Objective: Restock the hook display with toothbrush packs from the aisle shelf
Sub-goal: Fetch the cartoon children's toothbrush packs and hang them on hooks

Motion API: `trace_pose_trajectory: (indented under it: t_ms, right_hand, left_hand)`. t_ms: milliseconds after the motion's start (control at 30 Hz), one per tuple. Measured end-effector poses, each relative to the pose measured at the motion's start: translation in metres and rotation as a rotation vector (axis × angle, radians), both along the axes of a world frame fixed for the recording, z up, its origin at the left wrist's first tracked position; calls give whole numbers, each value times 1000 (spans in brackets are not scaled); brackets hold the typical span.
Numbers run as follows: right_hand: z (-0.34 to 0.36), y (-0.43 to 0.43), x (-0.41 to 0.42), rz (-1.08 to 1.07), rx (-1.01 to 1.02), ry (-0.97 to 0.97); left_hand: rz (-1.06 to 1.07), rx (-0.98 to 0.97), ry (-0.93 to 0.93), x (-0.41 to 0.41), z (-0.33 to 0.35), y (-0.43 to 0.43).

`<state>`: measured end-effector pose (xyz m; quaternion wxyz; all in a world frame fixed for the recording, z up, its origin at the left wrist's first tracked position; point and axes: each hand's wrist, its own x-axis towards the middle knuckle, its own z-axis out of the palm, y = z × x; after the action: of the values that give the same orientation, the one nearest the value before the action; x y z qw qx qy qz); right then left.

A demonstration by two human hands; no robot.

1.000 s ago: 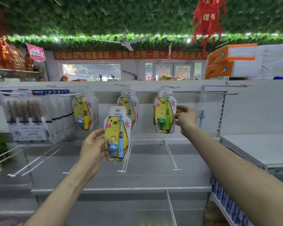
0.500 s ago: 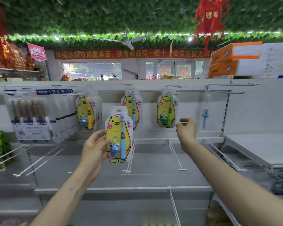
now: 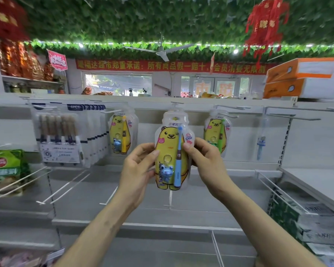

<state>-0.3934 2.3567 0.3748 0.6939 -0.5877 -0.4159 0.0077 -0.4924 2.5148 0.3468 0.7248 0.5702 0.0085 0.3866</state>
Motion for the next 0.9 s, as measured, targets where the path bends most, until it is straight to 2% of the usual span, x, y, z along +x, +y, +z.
trace_pose_trajectory:
  t_ms: [233,733,900]
  right_hand:
    - [19,12,1,-58,46,115]
    - [19,27,12,-158,127,199]
    - [19,34,20,-164,34,218]
  left_hand:
    - [-35,21,-19,6,22,7]
    - [-69,29,13,20,29,17]
    - [-19,35,60,29,27,21]
